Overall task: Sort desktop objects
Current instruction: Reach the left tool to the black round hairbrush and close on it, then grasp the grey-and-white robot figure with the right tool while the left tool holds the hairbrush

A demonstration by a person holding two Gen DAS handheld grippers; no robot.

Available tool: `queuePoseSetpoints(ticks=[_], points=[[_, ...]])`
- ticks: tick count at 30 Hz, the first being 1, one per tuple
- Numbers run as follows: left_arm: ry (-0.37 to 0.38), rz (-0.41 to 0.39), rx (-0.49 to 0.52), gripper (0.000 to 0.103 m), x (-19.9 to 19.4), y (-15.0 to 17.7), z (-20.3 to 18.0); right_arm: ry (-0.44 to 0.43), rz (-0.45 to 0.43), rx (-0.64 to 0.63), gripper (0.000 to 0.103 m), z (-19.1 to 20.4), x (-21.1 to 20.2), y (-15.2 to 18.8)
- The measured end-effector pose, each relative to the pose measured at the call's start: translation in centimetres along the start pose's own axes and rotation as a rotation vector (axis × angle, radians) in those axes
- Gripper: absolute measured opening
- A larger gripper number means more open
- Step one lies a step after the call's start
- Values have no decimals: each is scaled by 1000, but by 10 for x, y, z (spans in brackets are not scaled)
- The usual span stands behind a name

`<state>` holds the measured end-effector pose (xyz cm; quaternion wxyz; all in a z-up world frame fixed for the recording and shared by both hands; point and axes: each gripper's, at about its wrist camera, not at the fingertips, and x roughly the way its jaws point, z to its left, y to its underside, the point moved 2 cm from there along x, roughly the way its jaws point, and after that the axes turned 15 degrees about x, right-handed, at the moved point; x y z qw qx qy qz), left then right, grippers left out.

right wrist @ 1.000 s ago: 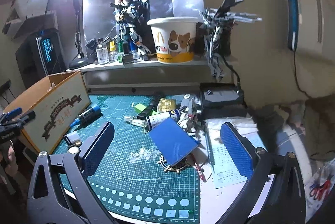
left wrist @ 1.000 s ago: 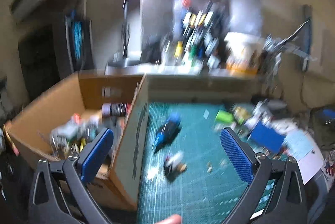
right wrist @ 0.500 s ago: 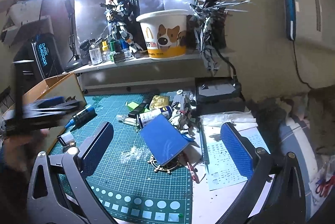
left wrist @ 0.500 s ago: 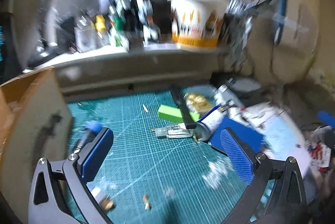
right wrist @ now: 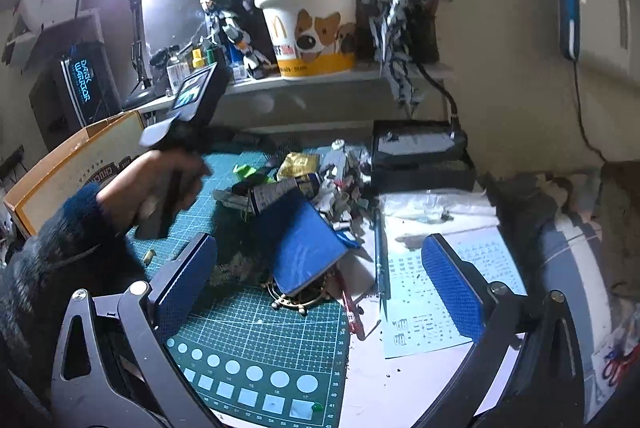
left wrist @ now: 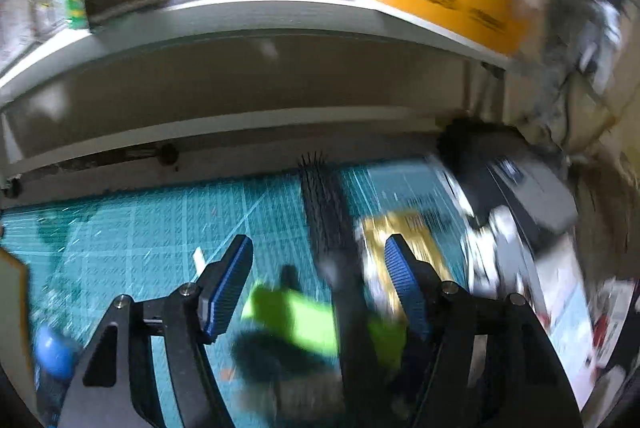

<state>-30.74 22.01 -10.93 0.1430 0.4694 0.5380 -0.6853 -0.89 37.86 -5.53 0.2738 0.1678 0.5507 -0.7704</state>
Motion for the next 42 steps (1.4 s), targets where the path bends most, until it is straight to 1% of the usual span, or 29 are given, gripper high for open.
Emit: queuePoseSetpoints(ticks=[4,6,8,9,10,12,13,17,19,20,23,25,27,29,30,33,34,35,36,37,38,39,40,41,42], points=[[5,64,-24,69,27,-13,4,-2,18,31,103,-13,8,1],[31,98,-42,69,37,-16,5,1,25,45,103,-21,12,2],[36,111,-52,68,44,-19,7,3,30,58,103,-26,15,3],[27,112,-51,59,46,-20,7,6,32,65,103,-29,16,3],[19,113,-48,43,46,-20,8,10,33,69,103,-31,18,4],[15,121,-39,41,40,-19,8,19,31,72,103,-34,21,4],[25,124,-38,40,40,-20,10,23,31,73,103,-34,23,5],[19,90,-20,38,15,-11,8,16,25,84,103,-30,32,3],[18,76,-8,38,1,-8,7,-11,19,95,103,-25,37,-1],[19,70,1,38,-8,-6,8,-26,14,99,103,-22,40,-5],[9,55,13,37,-28,0,10,-14,13,128,103,-19,61,-24],[21,48,-8,37,-39,6,16,-10,26,151,102,-21,82,-40],[35,37,-31,37,-46,22,23,32,85,187,97,-26,115,-57],[40,20,-45,37,-59,33,28,59,123,180,75,-22,137,-66],[41,10,-52,37,-65,38,30,76,146,167,73,-18,149,-71],[33,-21,-61,37,-84,52,31,155,166,83,71,0,180,-78],[30,-28,-67,37,-87,55,34,175,192,81,70,1,189,-77],[32,-36,-71,37,-93,59,36,193,221,81,63,2,199,-75],[36,-40,-72,37,-98,62,37,212,250,80,60,2,208,-74],[39,-51,-80,37,-102,66,38,217,259,73,58,4,214,-71],[41,-60,-86,37,-106,69,39,220,264,65,59,5,219,-68],[45,-64,-84,37,-109,71,40,224,269,56,62,6,224,-65],[50,-67,-81,37,-112,72,40,233,264,56,70,6,227,-63],[53,-70,-78,37,-114,74,40,244,258,58,73,5,230,-62],[53,-73,-73,37,-114,74,39,254,252,59,73,4,233,-60]])
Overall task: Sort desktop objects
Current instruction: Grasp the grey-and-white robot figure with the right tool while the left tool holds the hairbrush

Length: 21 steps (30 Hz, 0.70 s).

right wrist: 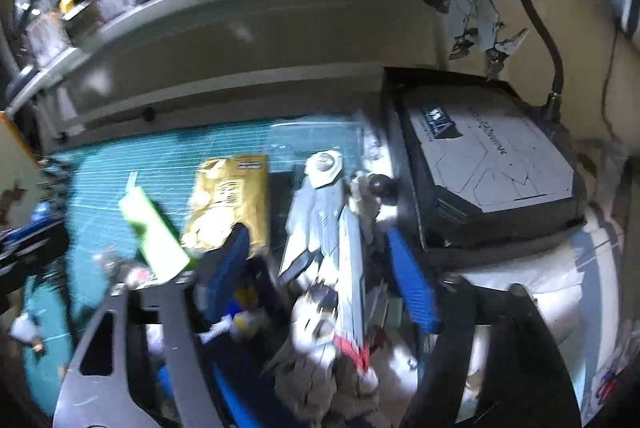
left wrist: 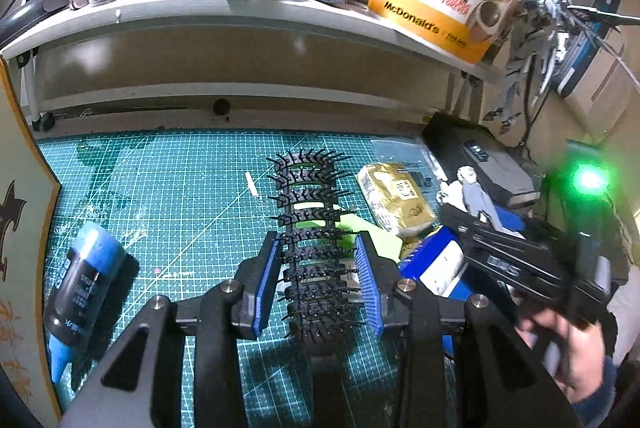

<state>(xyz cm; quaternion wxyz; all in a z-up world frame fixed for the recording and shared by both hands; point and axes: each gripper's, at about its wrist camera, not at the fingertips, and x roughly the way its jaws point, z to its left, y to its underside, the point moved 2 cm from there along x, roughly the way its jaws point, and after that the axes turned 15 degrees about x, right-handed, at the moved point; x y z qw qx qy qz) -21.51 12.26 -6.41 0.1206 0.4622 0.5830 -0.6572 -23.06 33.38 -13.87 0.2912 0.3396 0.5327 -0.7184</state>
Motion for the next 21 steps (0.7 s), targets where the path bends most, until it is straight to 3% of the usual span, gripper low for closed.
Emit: queuePoseSetpoints(ticks=[3,4,5,8,18,21], points=[[-3,-7,1,37,3,1,2,-29,18,-1,57,3,2,2],[0,-7,0,37,5,1,2,-35,20,-2,42,4,0,2],[1,-5,1,37,10,1,0,-42,18,-12,40,5,-2,2],[13,-23,-10,37,15,3,-2,-122,8,2,39,4,-12,5],[24,-170,-10,36,-23,2,-5,-299,-269,-8,34,6,-95,13],[23,-208,2,36,-39,1,-8,-319,-305,-2,34,9,-112,13]])
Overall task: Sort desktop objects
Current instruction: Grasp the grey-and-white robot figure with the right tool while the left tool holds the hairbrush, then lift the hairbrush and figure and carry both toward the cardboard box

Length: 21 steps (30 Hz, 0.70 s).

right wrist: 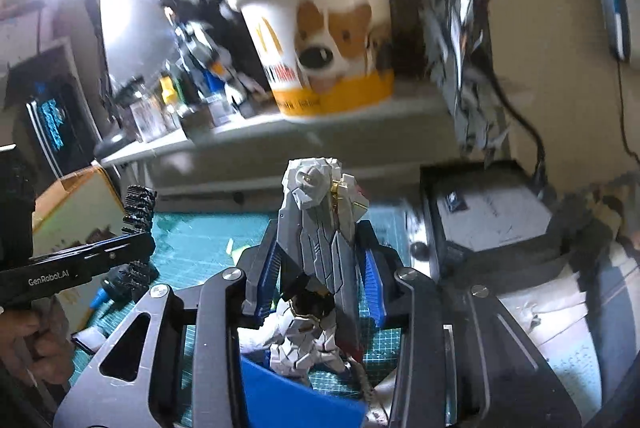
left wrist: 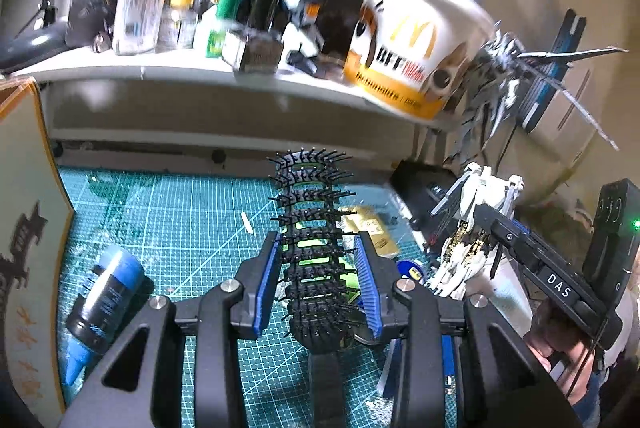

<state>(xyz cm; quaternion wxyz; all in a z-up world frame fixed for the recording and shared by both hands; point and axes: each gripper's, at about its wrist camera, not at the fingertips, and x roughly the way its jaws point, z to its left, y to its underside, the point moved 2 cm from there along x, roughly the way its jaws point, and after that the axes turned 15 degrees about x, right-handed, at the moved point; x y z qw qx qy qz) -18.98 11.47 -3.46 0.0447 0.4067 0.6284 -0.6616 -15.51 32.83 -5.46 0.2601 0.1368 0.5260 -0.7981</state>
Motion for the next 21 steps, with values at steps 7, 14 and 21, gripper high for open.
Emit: queuePoseSetpoints(ticks=[7,14,21], points=[[-30,-68,35,36,-35,-9,-1,-16,-69,-18,34,19,-34,-16],[-92,-145,94,36,-79,-20,-15,-19,-131,-65,34,39,-80,-29],[-129,-214,139,36,-126,-24,-33,-35,-180,-119,34,67,-124,-25]])
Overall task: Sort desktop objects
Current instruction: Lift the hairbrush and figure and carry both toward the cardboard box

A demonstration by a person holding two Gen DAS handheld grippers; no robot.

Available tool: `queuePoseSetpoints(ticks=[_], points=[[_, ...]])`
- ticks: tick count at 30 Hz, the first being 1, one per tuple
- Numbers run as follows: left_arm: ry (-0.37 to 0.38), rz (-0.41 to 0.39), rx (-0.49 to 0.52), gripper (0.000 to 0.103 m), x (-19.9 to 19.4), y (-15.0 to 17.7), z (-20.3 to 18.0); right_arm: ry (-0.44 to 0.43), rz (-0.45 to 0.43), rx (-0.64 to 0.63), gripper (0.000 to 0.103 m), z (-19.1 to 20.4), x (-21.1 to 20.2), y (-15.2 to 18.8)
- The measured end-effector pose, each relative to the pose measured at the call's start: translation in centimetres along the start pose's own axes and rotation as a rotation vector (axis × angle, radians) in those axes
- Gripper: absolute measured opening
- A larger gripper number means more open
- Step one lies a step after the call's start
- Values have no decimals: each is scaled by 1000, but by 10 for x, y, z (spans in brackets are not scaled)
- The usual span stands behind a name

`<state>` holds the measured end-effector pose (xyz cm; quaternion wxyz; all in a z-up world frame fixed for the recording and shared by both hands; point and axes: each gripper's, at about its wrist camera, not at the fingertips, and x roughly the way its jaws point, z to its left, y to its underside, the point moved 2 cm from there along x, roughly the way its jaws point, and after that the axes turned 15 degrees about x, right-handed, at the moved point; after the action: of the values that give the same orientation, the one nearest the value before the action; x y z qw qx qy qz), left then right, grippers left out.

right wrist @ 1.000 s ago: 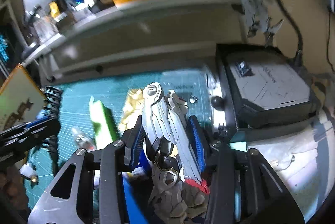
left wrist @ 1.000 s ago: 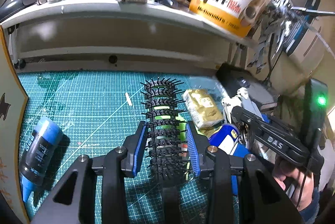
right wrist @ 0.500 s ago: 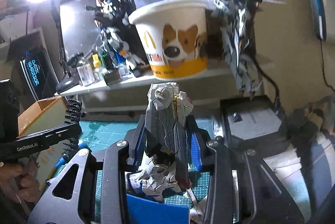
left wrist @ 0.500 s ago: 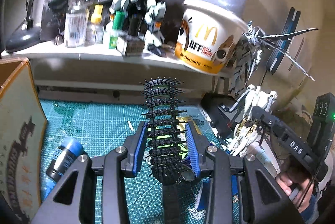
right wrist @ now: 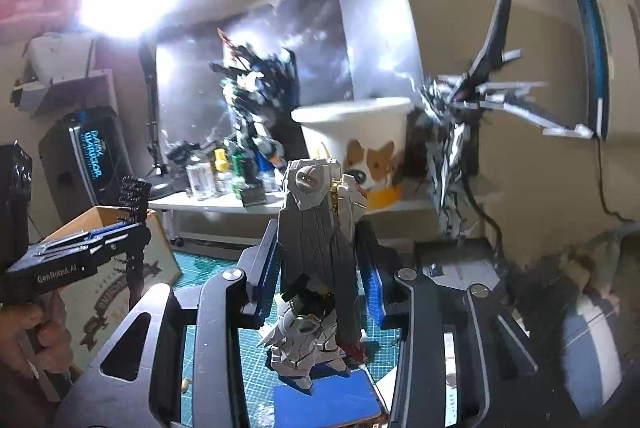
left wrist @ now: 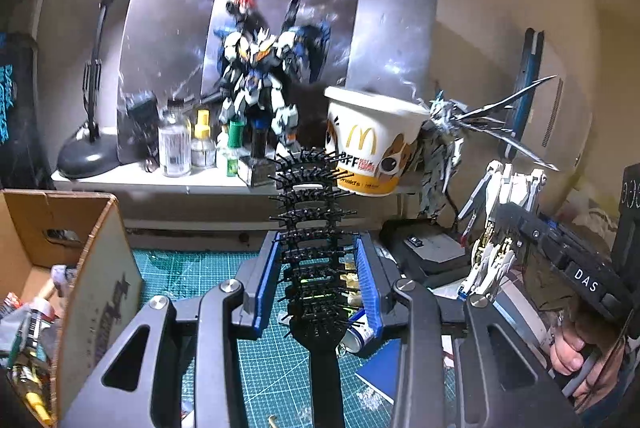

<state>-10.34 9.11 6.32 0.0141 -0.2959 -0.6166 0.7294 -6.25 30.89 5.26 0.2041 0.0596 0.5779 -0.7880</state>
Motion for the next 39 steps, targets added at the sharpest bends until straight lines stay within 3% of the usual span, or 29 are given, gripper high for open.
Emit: queuePoseSetpoints(ticks=[14,26,39], points=[[-75,-108,60,36,-92,1,-14,-64,-75,-49,34,44,-85,11],[-140,-224,161,36,-191,45,-17,-72,-85,-79,34,59,-133,36],[-230,-217,104,36,-222,57,25,-82,-68,-152,34,88,-149,49]])
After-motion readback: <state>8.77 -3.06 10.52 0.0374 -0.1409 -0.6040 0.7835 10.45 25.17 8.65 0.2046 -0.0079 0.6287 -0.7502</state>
